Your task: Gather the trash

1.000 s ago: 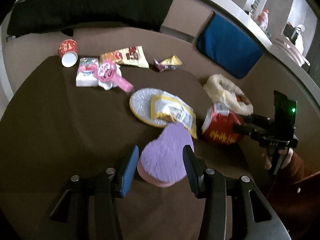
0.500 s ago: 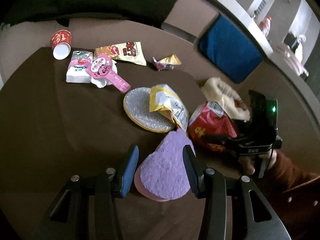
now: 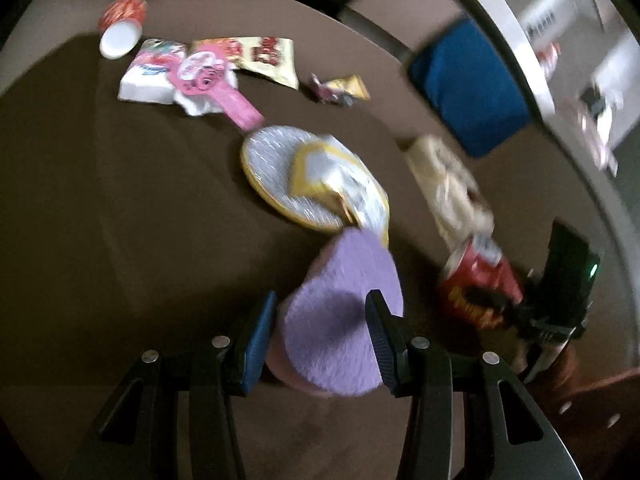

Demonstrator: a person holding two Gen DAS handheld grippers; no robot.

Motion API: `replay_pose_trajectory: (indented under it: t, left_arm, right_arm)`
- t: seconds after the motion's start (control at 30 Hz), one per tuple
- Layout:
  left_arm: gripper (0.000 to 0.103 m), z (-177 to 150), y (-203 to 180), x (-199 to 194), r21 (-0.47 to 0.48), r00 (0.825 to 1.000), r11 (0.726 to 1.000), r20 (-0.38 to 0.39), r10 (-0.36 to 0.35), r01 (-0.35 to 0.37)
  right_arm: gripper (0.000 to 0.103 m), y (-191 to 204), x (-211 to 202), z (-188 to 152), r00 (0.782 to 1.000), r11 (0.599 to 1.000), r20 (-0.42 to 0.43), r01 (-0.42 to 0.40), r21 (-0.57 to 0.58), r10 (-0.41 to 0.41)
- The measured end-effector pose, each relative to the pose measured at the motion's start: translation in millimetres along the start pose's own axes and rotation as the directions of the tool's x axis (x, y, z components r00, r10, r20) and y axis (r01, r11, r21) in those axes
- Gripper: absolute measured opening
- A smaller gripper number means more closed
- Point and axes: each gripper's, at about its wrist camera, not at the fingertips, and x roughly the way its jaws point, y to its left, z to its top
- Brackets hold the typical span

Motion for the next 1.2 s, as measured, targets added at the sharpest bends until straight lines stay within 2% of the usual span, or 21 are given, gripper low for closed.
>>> replay_pose_trajectory:
  t: [0.07,0.13,0.2,0.27,0.37,0.5,0.67,0.77,0.9,1.0,1.07,1.2]
  left_arm:
    - [0.048,-9,-20,-5,0.081,0.997,0.994,0.039,0.067,-0.070]
    - [0.052,-18,-40,-5,0.161,0.990,0.977,0.053,0.132,-0.139]
    - [0.054,-26,-57,-3,0.223,0.976,0.950,0.082,0.203,-0.217]
    - [0.056,-28,-64,-2,0.247,0.965,0.933,0.099,0.244,-0.261]
    - [0.064,-21,-57,5,0.165,0.966,0.952,0.056,0.252,-0.257]
    - [0.068,-15,-39,9,0.032,0.979,0.979,0.009,0.203,-0.203]
    - [0.068,-15,-34,9,-0.053,0.981,0.980,0.009,0.193,-0.193]
    - [0.066,-17,-41,8,-0.065,0.972,0.970,0.018,0.235,-0.233]
    - [0.055,-22,-62,5,-0.026,0.944,0.946,0.064,0.323,-0.322]
    - [0.044,-26,-82,0,0.033,0.909,0.914,0.129,0.396,-0.403]
    - [0.037,-30,-93,-3,0.063,0.891,0.897,0.162,0.423,-0.437]
    - [0.030,-37,-114,-8,0.127,0.868,0.869,0.216,0.447,-0.479]
  right_arm:
    - [0.052,3,1,-8,1.000,1.000,-0.013,0.014,-0.017,-0.014]
    - [0.052,4,1,-14,1.000,1.000,-0.015,0.016,-0.020,-0.017]
    - [0.051,2,-1,-17,1.000,1.000,-0.011,0.002,-0.003,-0.002]
    - [0.051,-1,-3,-17,1.000,1.000,-0.008,0.007,0.007,-0.007]
    - [0.051,-4,-5,-18,1.000,1.000,-0.006,0.007,0.019,-0.007]
    - [0.051,-4,-10,-20,1.000,1.000,0.002,0.021,0.015,-0.021]
    - [0.051,-8,-14,-23,1.000,0.999,0.015,0.023,0.026,-0.023]
    - [0.051,-10,-14,-23,0.999,0.999,0.029,0.018,0.041,-0.020]
    - [0.051,-7,-16,-22,0.998,0.999,0.048,0.034,0.030,-0.036]
    - [0.051,-6,-18,-21,0.997,0.999,0.059,0.046,0.020,-0.047]
    - [0.051,-7,-20,-20,0.997,0.999,0.066,0.044,0.022,-0.046]
    - [0.051,-10,-23,-20,0.996,0.999,0.076,0.042,0.027,-0.044]
